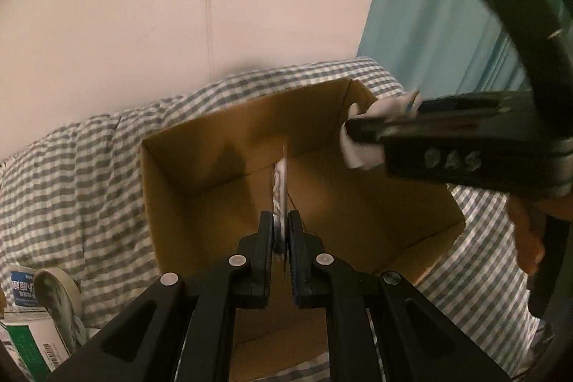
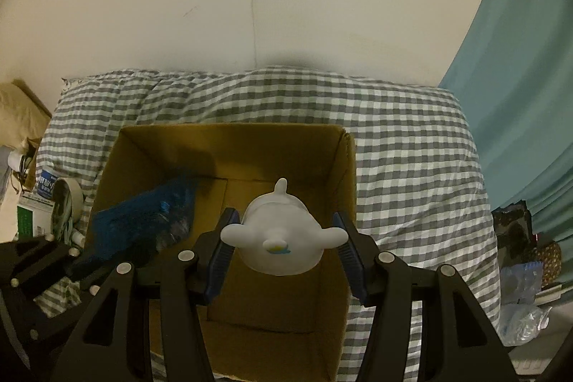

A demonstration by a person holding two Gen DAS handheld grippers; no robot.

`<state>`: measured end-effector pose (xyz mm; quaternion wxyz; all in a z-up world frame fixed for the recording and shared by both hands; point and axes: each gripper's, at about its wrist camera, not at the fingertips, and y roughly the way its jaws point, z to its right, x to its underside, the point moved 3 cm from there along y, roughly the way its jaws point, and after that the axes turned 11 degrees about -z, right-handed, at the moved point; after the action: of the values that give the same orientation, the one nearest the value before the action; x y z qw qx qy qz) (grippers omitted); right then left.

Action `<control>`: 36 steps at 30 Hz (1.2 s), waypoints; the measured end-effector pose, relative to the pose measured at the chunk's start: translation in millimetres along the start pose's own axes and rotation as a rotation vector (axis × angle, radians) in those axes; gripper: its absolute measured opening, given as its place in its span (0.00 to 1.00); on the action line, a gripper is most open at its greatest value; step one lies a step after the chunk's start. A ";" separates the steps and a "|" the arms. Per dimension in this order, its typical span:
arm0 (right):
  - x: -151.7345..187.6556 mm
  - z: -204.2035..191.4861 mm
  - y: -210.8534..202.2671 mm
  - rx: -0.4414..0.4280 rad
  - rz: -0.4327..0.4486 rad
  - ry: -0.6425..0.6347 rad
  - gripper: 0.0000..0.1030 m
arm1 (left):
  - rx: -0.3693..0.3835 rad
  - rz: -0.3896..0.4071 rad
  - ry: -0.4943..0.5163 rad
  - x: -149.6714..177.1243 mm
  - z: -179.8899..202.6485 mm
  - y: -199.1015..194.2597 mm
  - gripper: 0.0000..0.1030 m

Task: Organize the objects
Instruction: 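Carry both items into the cardboard box and open both tools, then grasp the green medicine box with the right tool while the left tool grasps the blue tissue pack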

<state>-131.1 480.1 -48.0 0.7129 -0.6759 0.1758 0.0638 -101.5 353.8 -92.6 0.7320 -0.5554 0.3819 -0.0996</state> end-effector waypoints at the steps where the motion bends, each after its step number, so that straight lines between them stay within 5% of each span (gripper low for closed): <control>1: -0.4 1.7 -3.1 0.004 0.017 0.008 0.53 | -0.018 -0.004 0.004 0.2 0.3 0.1 0.12; 3: -1.9 4.4 -11.9 -0.012 0.039 0.025 0.56 | -0.036 -0.008 0.014 1.0 2.8 -4.4 0.29; 5: -5.0 1.4 -20.9 -0.038 0.060 0.037 0.68 | -0.045 0.005 0.005 2.5 2.8 -13.6 0.67; 14: 0.3 -3.8 -127.7 -0.006 0.219 0.094 0.81 | -0.084 0.138 -0.049 6.3 -15.9 -115.2 0.94; 25: 32.8 -102.9 -235.0 0.016 0.375 -0.031 0.91 | -0.241 0.248 -0.099 60.2 -116.7 -245.3 1.00; 30: 48.9 -164.4 -226.5 0.018 0.377 -0.113 0.97 | -0.329 0.244 -0.136 102.8 -176.2 -253.4 1.00; 36: 67.5 -232.9 -177.7 -0.047 0.308 -0.164 1.00 | -0.300 0.196 -0.281 154.5 -250.3 -223.0 1.00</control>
<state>-48.2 226.6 90.8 0.6906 -0.6501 0.2169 0.2311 -100.7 0.3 13.5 0.6935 -0.6265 0.3389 0.1084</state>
